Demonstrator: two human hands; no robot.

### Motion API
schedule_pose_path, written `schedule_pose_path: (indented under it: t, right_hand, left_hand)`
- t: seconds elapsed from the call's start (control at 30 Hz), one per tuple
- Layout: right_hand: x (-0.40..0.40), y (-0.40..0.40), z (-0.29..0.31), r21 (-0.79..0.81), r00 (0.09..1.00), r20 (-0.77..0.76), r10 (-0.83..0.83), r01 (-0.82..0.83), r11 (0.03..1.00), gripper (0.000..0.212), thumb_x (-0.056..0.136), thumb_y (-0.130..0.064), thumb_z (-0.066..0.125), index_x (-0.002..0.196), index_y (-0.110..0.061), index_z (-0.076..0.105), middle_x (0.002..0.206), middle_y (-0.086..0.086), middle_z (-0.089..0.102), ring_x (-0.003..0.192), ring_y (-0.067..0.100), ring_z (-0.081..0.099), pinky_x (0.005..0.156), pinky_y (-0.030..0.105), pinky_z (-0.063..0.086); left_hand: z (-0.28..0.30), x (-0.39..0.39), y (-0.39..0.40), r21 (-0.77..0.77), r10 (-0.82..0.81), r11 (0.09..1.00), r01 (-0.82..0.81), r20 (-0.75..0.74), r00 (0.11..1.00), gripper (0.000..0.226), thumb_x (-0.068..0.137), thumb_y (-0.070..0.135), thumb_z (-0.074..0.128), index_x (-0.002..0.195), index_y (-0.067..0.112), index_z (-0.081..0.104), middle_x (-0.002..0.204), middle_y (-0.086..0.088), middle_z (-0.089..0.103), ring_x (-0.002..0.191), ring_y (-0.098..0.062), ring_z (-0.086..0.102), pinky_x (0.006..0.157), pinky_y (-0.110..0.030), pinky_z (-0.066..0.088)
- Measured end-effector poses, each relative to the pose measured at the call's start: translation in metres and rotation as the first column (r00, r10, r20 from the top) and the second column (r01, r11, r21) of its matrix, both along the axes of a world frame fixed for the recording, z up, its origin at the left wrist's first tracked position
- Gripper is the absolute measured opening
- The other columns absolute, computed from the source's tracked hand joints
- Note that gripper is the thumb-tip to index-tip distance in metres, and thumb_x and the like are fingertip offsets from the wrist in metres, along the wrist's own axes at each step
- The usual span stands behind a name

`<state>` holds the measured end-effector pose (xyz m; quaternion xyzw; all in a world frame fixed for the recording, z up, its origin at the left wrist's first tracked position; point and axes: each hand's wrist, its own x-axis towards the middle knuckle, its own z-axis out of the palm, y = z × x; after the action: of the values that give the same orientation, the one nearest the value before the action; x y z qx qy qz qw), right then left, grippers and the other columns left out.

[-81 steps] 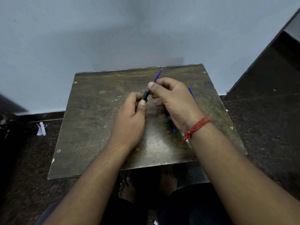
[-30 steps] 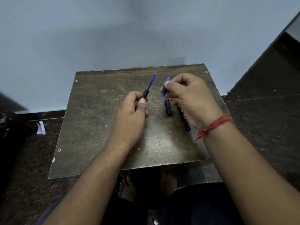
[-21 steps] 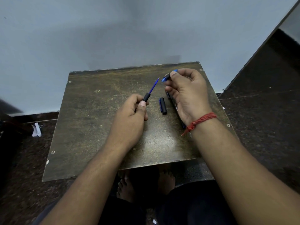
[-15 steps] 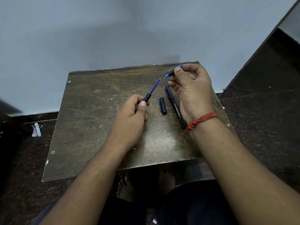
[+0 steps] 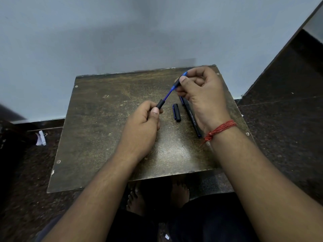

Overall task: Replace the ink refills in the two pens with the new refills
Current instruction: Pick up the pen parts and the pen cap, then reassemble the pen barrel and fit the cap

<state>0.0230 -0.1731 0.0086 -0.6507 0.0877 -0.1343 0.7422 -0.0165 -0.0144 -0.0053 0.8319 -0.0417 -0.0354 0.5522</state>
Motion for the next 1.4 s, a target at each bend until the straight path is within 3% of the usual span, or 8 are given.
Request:
schedule_pose_path:
  t: [0.3,0.47,0.63,0.87,0.97,1.07,1.17,1.4]
  right_hand:
    - [-0.004,0.011,0.0,-0.06,0.981,-0.034,0.189,-0.191,0.98,0.014,0.092,0.002,0.062,0.106,-0.001,0.06,0.095,0.027,0.071,0.072,0.019,0.07,0.07,0.032,0.059]
    - [-0.003,0.01,-0.002,-0.04,0.972,-0.049,0.23,-0.232,0.972,0.011,0.091,0.001,0.064,0.097,-0.008,0.063,0.079,0.011,0.069,0.07,0.018,0.069,0.07,0.033,0.057]
    - [-0.004,0.011,0.0,-0.002,0.964,-0.068,0.259,-0.259,0.966,0.009,0.091,0.001,0.065,0.099,-0.005,0.065,0.084,0.016,0.068,0.068,0.016,0.067,0.072,0.034,0.057]
    - [-0.005,0.013,0.001,-0.004,0.956,-0.122,0.267,-0.269,0.963,0.013,0.09,-0.014,0.071,0.08,-0.015,0.063,0.065,-0.002,0.059,0.059,0.01,0.051,0.055,0.025,0.04]
    - [-0.006,0.018,-0.001,-0.061,0.968,-0.113,0.226,-0.234,0.97,0.022,0.089,-0.022,0.073,0.08,-0.013,0.055,0.066,0.007,0.05,0.059,0.015,0.045,0.051,0.025,0.037]
    - [-0.008,0.022,0.0,-0.128,0.979,-0.081,0.189,-0.198,0.972,0.025,0.089,-0.032,0.073,0.087,-0.013,0.056,0.077,0.01,0.053,0.068,0.019,0.052,0.054,0.024,0.043]
    - [-0.008,0.021,0.003,-0.043,0.983,-0.079,0.168,-0.172,0.984,0.023,0.096,-0.035,0.063,0.095,-0.012,0.06,0.084,0.005,0.065,0.074,0.013,0.063,0.059,0.025,0.05]
    - [-0.009,0.022,0.003,0.07,0.966,-0.049,0.252,-0.249,0.966,0.011,0.1,-0.015,0.057,0.099,-0.013,0.068,0.09,0.005,0.073,0.088,0.02,0.067,0.079,0.037,0.053]
  left_hand:
    - [0.003,-0.001,0.0,-0.009,0.032,0.999,-0.032,0.017,0.999,0.022,0.106,0.022,0.042,0.097,0.018,0.061,0.064,0.008,0.054,0.048,0.0,0.042,0.046,-0.013,0.033]
    - [0.007,-0.003,0.0,-0.006,0.035,0.999,-0.034,0.039,0.999,0.021,0.106,0.021,0.041,0.098,0.015,0.061,0.068,0.005,0.054,0.05,0.001,0.044,0.045,-0.012,0.035]
    - [0.009,-0.004,-0.001,-0.001,0.029,1.0,-0.029,0.047,0.998,0.021,0.106,0.019,0.041,0.1,0.014,0.06,0.068,0.004,0.054,0.048,0.001,0.044,0.045,-0.011,0.035]
    - [0.009,-0.006,-0.004,0.007,0.009,1.0,-0.01,0.072,0.997,0.019,0.106,0.019,0.041,0.101,0.015,0.06,0.065,0.007,0.053,0.047,0.0,0.046,0.046,-0.012,0.035]
    - [0.008,-0.006,-0.005,-0.001,0.01,1.0,-0.01,0.078,0.997,0.019,0.106,0.018,0.042,0.102,0.013,0.06,0.065,0.007,0.053,0.048,0.001,0.045,0.046,-0.012,0.035]
    - [0.009,-0.006,-0.006,-0.021,0.02,1.0,-0.018,0.097,0.995,0.018,0.106,0.02,0.042,0.1,0.019,0.059,0.064,0.008,0.053,0.049,0.0,0.046,0.047,-0.013,0.036]
    - [0.01,-0.006,-0.006,-0.043,0.033,0.999,-0.028,0.118,0.992,0.02,0.106,0.019,0.042,0.095,0.027,0.057,0.063,0.008,0.052,0.049,0.0,0.046,0.047,-0.013,0.036]
    - [0.008,-0.005,-0.006,-0.057,0.039,0.998,-0.032,0.123,0.992,0.024,0.106,0.018,0.042,0.091,0.031,0.055,0.064,0.008,0.052,0.051,0.0,0.045,0.049,-0.014,0.036]
